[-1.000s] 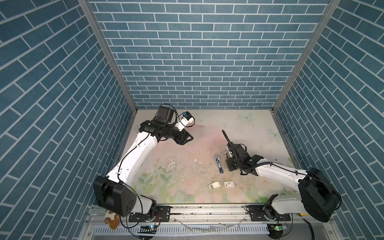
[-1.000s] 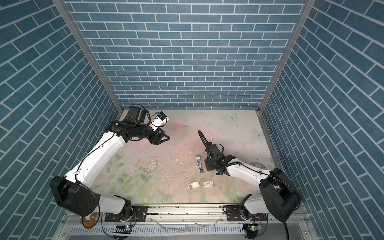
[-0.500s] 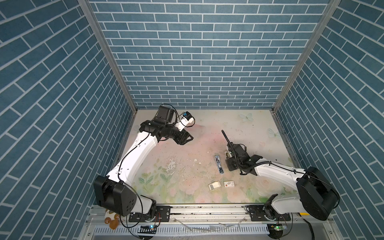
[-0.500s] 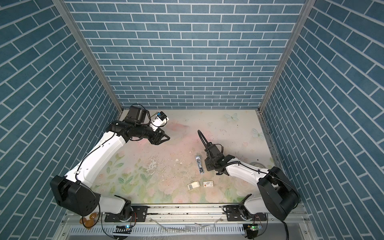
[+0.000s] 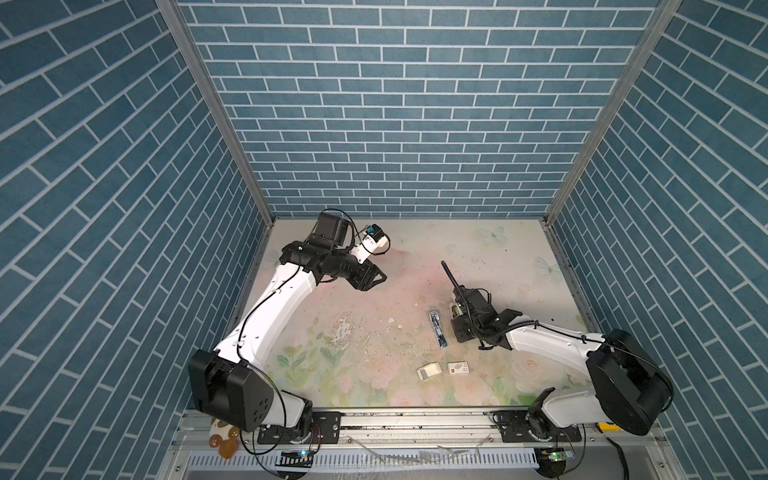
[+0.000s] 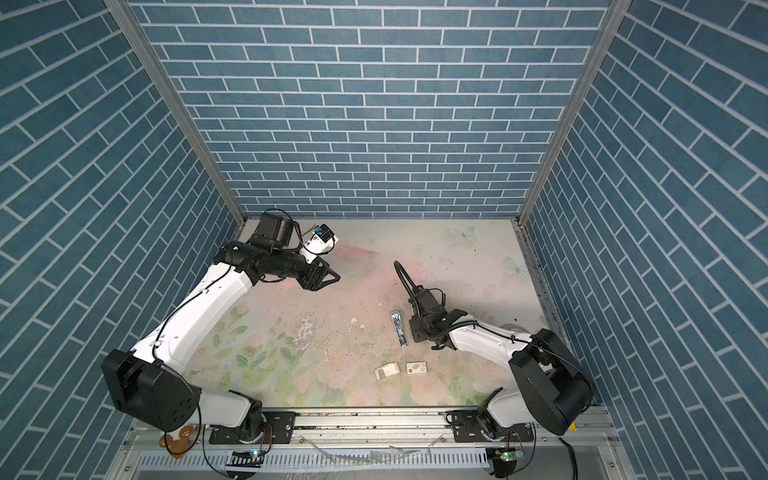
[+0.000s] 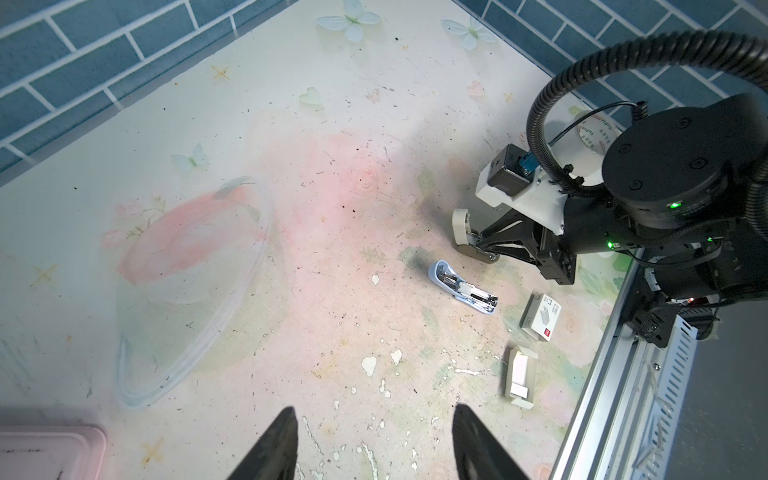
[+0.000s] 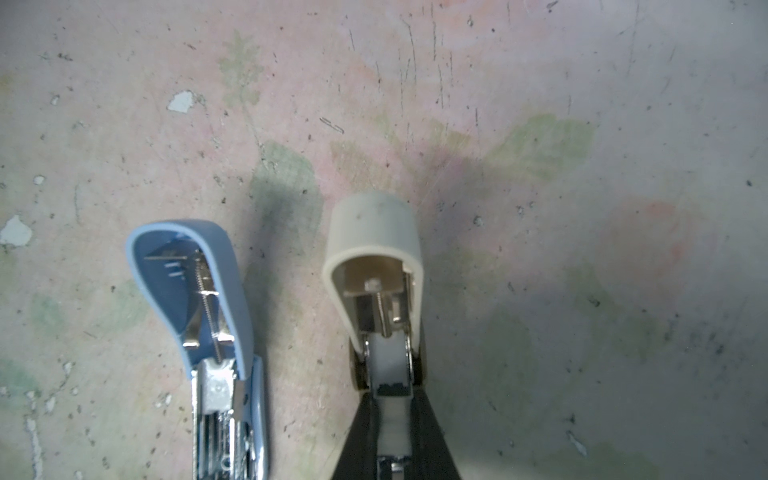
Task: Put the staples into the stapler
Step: 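Press the staple strip down into the beige stapler channel with the right gripper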
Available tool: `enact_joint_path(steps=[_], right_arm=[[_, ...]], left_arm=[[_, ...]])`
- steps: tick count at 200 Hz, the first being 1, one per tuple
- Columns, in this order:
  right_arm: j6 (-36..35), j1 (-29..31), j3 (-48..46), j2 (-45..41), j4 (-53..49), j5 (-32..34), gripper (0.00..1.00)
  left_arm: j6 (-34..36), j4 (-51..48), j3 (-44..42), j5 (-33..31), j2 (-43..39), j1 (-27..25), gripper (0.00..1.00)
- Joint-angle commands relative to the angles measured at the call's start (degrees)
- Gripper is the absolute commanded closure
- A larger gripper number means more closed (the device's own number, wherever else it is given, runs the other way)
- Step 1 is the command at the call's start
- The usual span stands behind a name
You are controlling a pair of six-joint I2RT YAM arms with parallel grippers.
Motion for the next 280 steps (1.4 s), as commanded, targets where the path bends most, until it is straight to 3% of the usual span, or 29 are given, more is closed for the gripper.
enact_joint_path(steps=[1, 280], right_arm=[[-1.81, -0.19, 0.71, 1.36, -0.79, 0.58, 0.93], [4.07, -0.09, -1.75, 0.90, -0.16, 0.27, 0.92]], left_arm=[[0.04, -0.12, -0.62, -0.22, 0.42, -0.02, 0.39], [0.04, 0.32, -1.24, 0.34, -0.25, 0.02, 0.38]])
